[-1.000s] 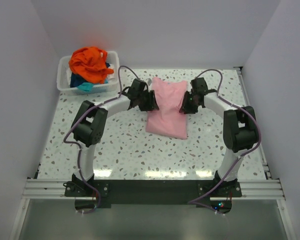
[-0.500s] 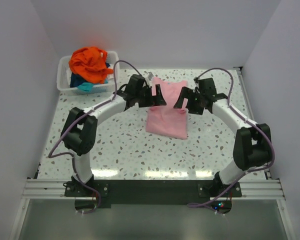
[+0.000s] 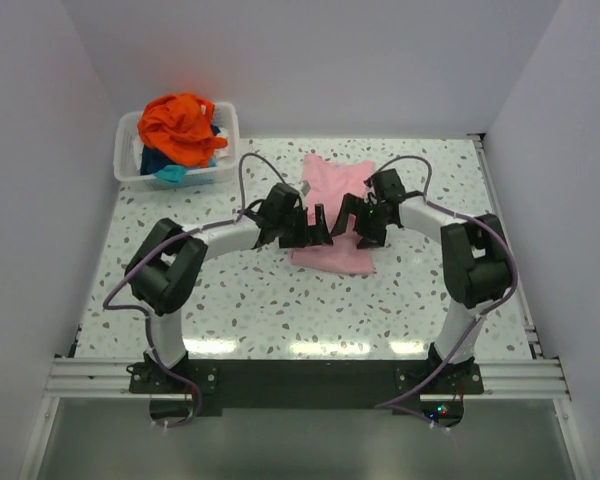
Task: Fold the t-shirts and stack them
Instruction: Fold the tshirt
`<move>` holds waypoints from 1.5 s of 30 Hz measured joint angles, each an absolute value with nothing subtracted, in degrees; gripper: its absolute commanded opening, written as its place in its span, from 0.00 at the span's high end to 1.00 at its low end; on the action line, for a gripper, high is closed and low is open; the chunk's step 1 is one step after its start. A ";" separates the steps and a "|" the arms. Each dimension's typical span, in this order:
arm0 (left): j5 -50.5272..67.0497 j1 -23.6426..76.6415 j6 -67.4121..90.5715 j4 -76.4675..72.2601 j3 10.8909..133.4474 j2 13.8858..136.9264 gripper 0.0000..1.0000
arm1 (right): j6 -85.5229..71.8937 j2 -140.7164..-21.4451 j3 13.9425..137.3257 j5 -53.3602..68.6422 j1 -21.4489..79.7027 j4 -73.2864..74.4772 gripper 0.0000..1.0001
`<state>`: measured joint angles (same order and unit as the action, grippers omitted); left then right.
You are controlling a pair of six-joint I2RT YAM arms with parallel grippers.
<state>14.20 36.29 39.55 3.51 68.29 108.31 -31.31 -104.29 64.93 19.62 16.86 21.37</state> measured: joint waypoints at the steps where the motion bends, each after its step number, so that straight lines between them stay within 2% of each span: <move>1: 14.39 36.10 39.59 3.75 67.07 108.29 0.00 | -32.12 -106.02 67.16 20.29 16.75 22.06 0.01; 5: 14.96 36.95 39.64 2.72 63.48 107.50 0.00 | -32.99 -111.02 74.78 18.92 16.38 18.41 0.01; 13: 13.93 37.34 39.64 1.41 59.88 104.99 0.00 | -32.91 -113.99 80.90 13.65 16.05 20.71 0.01; 19: 11.07 37.43 39.35 5.58 59.83 103.24 0.00 | -31.88 -112.49 79.66 12.10 15.99 23.53 0.01; 22: 9.76 37.43 39.31 8.34 59.79 101.41 0.00 | -31.70 -107.92 75.72 12.25 15.99 23.81 0.01; 27: 9.43 37.58 39.33 9.28 58.74 96.49 0.00 | -31.99 -99.11 69.84 16.53 15.97 22.63 0.01; 30: 10.09 38.11 39.35 8.62 57.84 94.24 0.00 | -32.62 -97.91 69.01 20.03 16.10 20.23 0.01; 37: 14.02 40.21 39.38 5.21 55.29 94.45 0.00 | -34.30 -106.91 73.97 25.04 17.54 16.71 0.01; 45: 14.96 40.25 39.42 2.98 52.73 98.54 0.00 | -35.16 -118.69 84.38 24.69 17.89 16.27 0.01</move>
